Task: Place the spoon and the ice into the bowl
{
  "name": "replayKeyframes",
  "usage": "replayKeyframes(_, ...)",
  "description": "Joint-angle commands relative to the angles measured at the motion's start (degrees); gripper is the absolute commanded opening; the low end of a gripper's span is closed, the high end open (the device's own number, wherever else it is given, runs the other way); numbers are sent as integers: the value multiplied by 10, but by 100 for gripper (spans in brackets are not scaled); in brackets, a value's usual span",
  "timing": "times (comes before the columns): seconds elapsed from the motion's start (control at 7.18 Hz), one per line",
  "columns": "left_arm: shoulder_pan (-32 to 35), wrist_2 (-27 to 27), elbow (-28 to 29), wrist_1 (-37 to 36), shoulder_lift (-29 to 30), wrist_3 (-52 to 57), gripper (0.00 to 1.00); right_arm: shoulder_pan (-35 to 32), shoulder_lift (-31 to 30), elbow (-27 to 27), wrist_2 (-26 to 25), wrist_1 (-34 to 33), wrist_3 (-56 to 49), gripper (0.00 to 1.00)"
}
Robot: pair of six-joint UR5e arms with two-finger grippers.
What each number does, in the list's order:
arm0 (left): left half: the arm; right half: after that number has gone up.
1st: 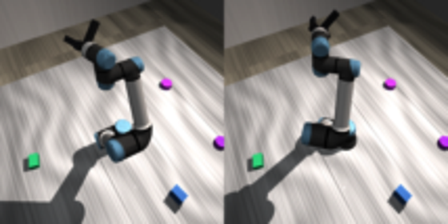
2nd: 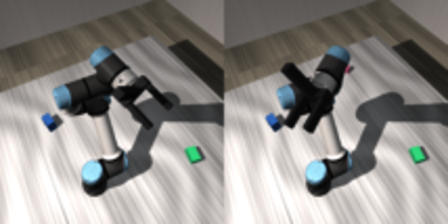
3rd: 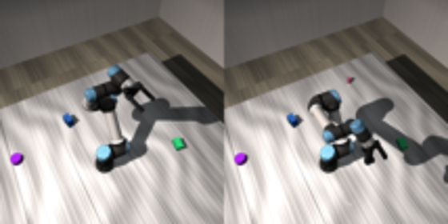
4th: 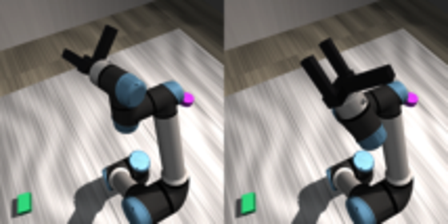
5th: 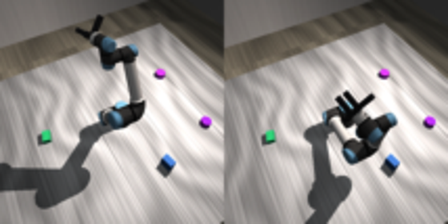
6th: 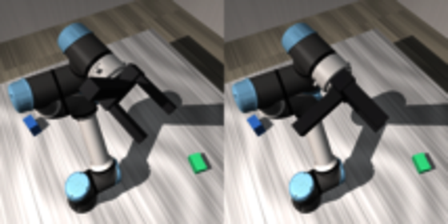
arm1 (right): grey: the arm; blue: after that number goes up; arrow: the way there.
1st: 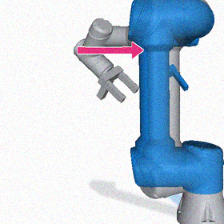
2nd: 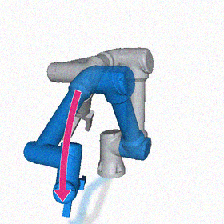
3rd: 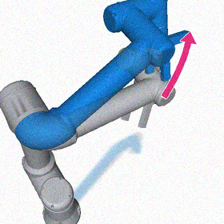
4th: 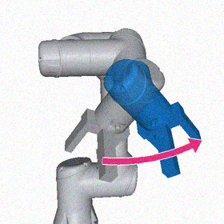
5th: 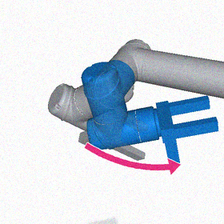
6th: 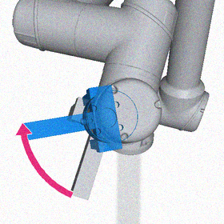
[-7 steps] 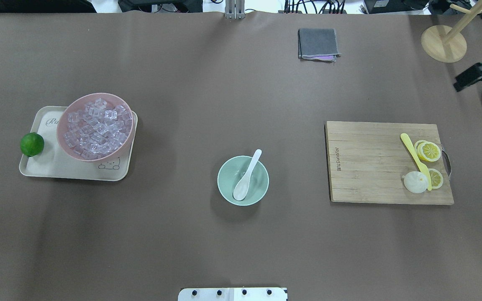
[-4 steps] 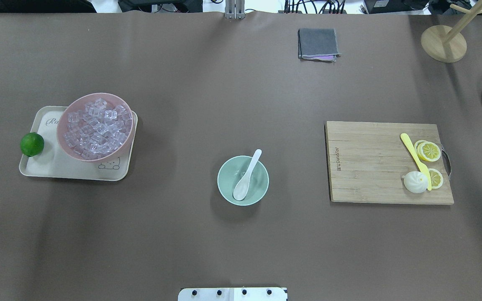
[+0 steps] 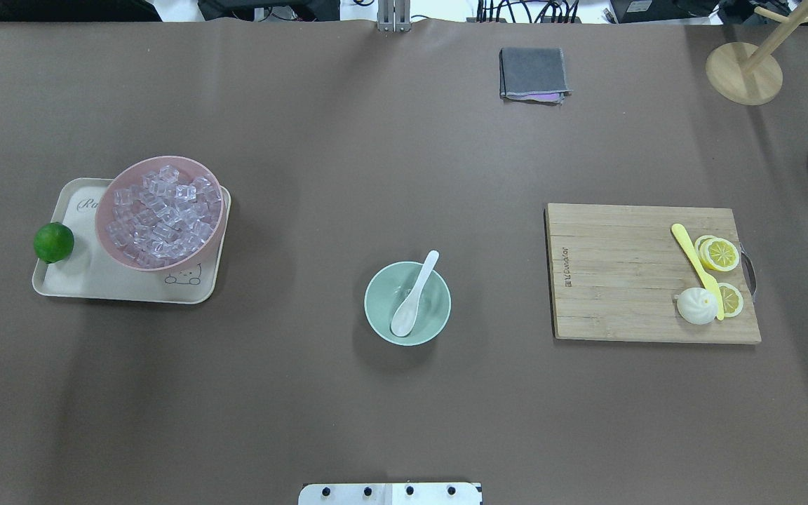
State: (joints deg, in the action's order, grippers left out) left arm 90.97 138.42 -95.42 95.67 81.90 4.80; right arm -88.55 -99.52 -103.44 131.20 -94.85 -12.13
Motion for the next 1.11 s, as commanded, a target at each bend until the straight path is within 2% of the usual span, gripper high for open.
replayKeyframes(0.0,0,-2,1,0,-2,-1,98,0,-1,4,2,0,-3,100)
replayKeyframes(0.97,-1,-2,1,0,-1,-1,98,0,-2,7,11,0,-3,100)
